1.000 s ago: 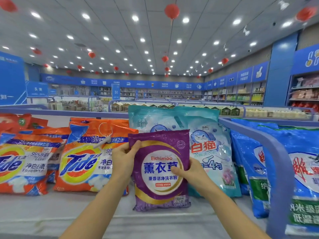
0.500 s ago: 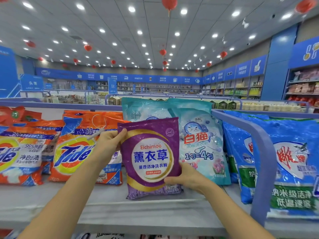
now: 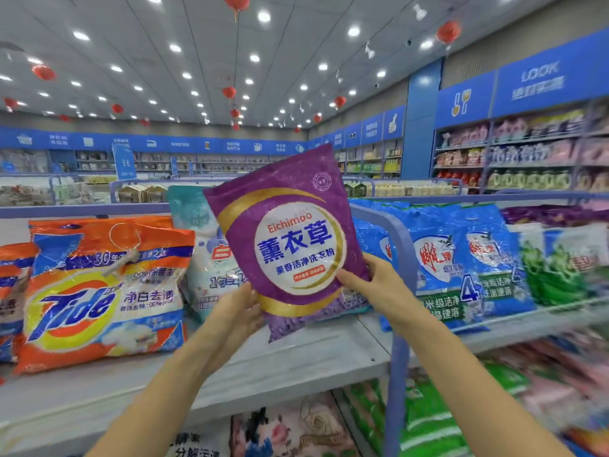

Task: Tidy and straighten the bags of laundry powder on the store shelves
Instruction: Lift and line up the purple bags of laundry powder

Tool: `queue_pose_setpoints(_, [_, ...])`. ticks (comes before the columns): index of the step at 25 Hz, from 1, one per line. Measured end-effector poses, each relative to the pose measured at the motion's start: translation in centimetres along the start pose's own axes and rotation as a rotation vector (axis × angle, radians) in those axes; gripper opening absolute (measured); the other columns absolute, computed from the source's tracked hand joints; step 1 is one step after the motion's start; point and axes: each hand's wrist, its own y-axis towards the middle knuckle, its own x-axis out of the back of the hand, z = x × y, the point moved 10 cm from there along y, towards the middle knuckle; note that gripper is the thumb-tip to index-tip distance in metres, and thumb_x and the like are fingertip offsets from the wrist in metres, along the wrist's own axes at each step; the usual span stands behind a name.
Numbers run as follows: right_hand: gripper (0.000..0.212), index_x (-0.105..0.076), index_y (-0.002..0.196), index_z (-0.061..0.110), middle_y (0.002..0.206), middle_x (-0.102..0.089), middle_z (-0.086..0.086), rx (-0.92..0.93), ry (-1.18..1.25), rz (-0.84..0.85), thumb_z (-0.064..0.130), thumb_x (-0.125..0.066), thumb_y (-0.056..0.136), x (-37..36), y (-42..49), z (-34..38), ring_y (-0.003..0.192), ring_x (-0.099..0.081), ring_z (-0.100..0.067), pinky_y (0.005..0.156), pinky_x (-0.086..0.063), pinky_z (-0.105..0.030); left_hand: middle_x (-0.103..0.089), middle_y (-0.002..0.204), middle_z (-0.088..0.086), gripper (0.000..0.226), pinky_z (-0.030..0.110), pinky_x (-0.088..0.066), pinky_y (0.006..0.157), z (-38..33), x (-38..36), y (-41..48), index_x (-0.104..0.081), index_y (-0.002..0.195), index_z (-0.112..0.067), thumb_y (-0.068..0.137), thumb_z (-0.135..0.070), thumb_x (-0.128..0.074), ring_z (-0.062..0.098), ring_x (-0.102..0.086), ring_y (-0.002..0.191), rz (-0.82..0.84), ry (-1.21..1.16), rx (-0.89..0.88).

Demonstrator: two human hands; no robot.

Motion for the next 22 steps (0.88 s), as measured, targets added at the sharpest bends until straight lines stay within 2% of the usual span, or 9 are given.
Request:
queue_pose_setpoints(2, [0.012,-0.063,0.097,0.023,0.089,-0.07,0.012,0.02,-0.042,-0.088,0.017,-0.062,0.086,2.8,-2.5,1.1,0.078,-0.067,0.004,0.068,-0.05,-0.009,-0.074,0.094,0.005,0.091,0.027,-0.058,0.063,3.3,-4.6,-1.0,-0.061,0.1,-0.014,0.026,-0.059,-0.087,0.019,-0.072,0.081,0.153,0.018,0.036])
queue_pose_setpoints(5, [0.01,-0.061,0.091,0.026,0.082,-0.069,0.019,0.017,-0.08,-0.227,0.016,-0.061,0.087,7.7,-7.0,1.4,0.074,-0.066,0.007,0.064,-0.048,-0.007,-0.075,0.089,0.003,0.1,0.028,-0.058,0.065,6.4,-11.1,-1.6,-0.057,0.109,-0.009,0.027,-0.057,-0.089,0.026,-0.072,0.083,0.276,0.142,-0.006])
queue_pose_setpoints(7, [0.01,-0.061,0.093,0.027,0.084,-0.069,0.019,0.004,-0.101,-0.318,0.018,-0.06,0.088,11.7,-10.0,1.6,0.077,-0.066,0.006,0.064,-0.048,-0.007,-0.075,0.083,0.004,0.088,0.032,-0.058,0.065,7.8,-15.1,-1.0,-0.056,0.114,0.0,0.042,-0.04,-0.087,0.027,-0.072,0.076,0.275,0.166,-0.03])
queue_pose_setpoints(10, [0.009,-0.061,0.094,0.031,0.086,-0.069,0.021,-0.026,-0.142,-0.419,0.024,-0.058,0.089,18.1,-13.7,2.0,0.08,-0.066,0.006,0.067,-0.049,-0.008,-0.073,0.097,0.005,0.076,0.04,-0.055,0.082,8.6,-22.1,-0.7,-0.061,0.11,-0.014,0.047,-0.049,-0.086,0.027,-0.069,0.089,0.332,0.199,-0.107])
queue_pose_setpoints(11, [0.008,-0.061,0.093,0.032,0.086,-0.069,0.022,-0.032,-0.157,-0.461,0.026,-0.057,0.089,20.6,-15.1,2.0,0.081,-0.065,0.006,0.068,-0.05,-0.009,-0.073,0.093,-0.003,0.056,0.031,-0.055,0.079,9.1,-25.0,-1.0,-0.063,0.104,-0.018,0.058,-0.043,-0.084,0.018,-0.069,0.087,0.373,0.224,-0.117])
queue_pose_setpoints(13, [0.007,-0.061,0.094,0.033,0.091,-0.069,0.02,-0.053,-0.189,-0.523,0.031,-0.056,0.089,25.2,-17.2,1.6,0.087,-0.065,0.004,0.076,-0.051,-0.013,-0.069,0.068,-0.015,0.014,0.01,-0.049,0.057,9.9,-29.9,-1.5,-0.064,0.087,-0.02,0.077,-0.023,-0.074,-0.004,-0.063,0.063,0.408,0.285,-0.137])
queue_pose_setpoints(14, [0.008,-0.061,0.095,0.033,0.095,-0.069,0.017,-0.067,-0.209,-0.552,0.033,-0.056,0.088,27.7,-18.3,1.1,0.091,-0.065,0.0,0.081,-0.051,-0.016,-0.064,0.055,-0.013,0.011,0.008,-0.044,0.047,10.3,-32.5,-1.8,-0.063,0.077,-0.016,0.08,-0.021,-0.073,-0.004,-0.057,0.05,0.43,0.301,-0.148])
queue_pose_setpoints(17, [0.008,-0.062,0.094,0.031,0.098,-0.069,0.01,-0.113,-0.236,-0.617,0.032,-0.055,0.091,35.6,-21.6,-0.8,0.092,-0.064,-0.005,0.086,-0.049,-0.022,-0.053,0.042,0.002,0.057,0.02,-0.04,0.041,13.0,-40.0,-1.8,-0.054,0.059,-0.002,0.06,-0.057,-0.068,0.009,-0.048,0.035,0.494,0.397,-0.219])
queue_pose_setpoints(22, [0.012,-0.06,0.096,0.032,0.099,-0.068,0.013,-0.19,-0.258,-0.638,0.038,-0.056,0.087,49.8,-25.7,-3.7,0.094,-0.064,-0.006,0.091,-0.05,-0.029,-0.065,0.068,-0.003,0.057,0.021,-0.044,0.059,19.6,-53.4,-0.2,-0.063,0.073,-0.018,0.053,-0.071,-0.063,0.006,-0.051,0.061,0.528,0.416,-0.234])
